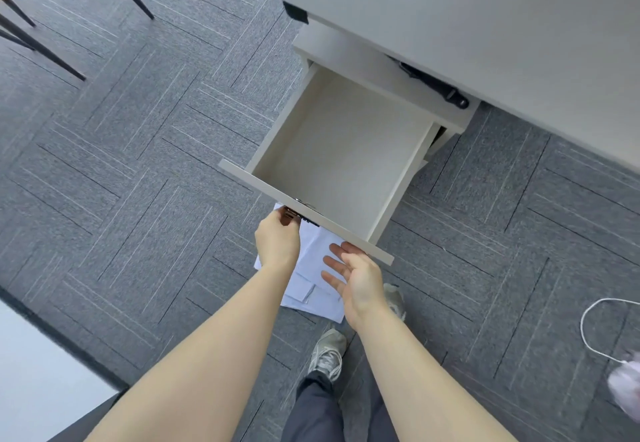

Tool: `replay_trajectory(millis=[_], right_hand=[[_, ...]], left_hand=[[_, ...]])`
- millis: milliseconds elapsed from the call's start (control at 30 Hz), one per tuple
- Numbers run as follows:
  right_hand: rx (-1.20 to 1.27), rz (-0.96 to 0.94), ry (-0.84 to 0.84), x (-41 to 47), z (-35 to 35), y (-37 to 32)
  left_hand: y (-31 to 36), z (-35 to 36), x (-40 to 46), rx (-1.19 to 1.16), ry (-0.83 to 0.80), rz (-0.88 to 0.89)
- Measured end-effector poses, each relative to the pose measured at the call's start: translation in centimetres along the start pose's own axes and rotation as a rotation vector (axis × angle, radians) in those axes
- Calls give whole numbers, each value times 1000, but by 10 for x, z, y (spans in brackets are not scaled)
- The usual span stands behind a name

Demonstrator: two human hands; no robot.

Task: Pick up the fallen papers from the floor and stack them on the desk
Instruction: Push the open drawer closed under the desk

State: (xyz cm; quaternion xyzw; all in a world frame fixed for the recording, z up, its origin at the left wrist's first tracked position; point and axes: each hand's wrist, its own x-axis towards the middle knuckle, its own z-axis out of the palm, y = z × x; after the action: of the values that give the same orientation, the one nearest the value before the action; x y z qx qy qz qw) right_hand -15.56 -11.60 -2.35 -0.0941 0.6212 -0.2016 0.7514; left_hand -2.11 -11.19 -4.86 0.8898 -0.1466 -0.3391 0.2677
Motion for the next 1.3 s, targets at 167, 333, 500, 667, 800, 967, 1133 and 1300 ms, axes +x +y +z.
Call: replay_trajectory(millis=[167, 333, 500, 667, 800, 967, 1133, 1300], right_hand=[[-40, -22, -56, 32, -8, -60], [-81, -43, -82, 60, -8, -119], [-143, -117, -103, 84, -7, -161], [-175, -197, -97, 103, -7, -188], [-165, -216, -60, 116, -4, -201], [-245, -231, -68, 117, -8, -204], [-280, -229, -92, 116, -11, -207], [-284, -227, -92, 118, -11, -207]], left_hand=[[52, 39, 26, -18, 107, -7], [104, 68, 53, -12, 129, 32], [141, 91, 78, 24, 158, 107], [167, 106, 97, 67, 148, 199], [181, 111, 107, 161, 135, 264], [177, 112, 111, 258, 119, 335], [176, 113, 112, 338, 142, 386], [173, 112, 112, 390, 126, 419]])
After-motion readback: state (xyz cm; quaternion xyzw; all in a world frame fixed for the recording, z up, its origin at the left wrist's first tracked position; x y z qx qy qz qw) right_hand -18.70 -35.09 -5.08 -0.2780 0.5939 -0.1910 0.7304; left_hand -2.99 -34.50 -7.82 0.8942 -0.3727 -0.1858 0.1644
